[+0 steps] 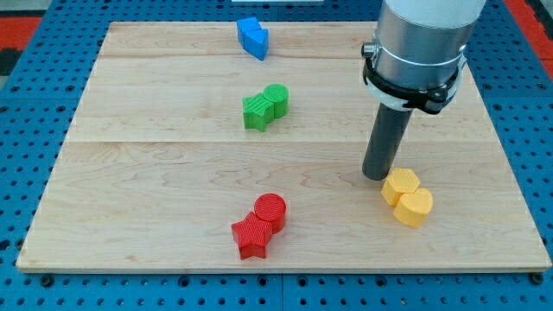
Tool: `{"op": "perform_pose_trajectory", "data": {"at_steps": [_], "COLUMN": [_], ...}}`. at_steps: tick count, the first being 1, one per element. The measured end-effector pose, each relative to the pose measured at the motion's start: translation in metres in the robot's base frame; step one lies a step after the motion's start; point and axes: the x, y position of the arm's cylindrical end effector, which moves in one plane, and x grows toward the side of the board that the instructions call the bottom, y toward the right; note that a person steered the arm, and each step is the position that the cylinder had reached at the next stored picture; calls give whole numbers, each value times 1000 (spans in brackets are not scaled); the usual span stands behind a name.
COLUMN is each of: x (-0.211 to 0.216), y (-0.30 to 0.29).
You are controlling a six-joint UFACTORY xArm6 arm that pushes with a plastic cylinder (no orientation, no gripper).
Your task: Move the red star to the left side of the red circle
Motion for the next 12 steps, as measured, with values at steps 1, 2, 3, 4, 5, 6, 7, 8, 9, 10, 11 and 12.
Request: {"op": "perform_pose_trajectory", "data": {"at_steps": [1,2,3,4,5,6,7,8,9,10,11,12], "x": [-14,-53,-60,-62,3,98,122,121,122,122,113,123], "y": [-11,-20,-2,80,159,194,169,139,41,-25,-85,-85]}}
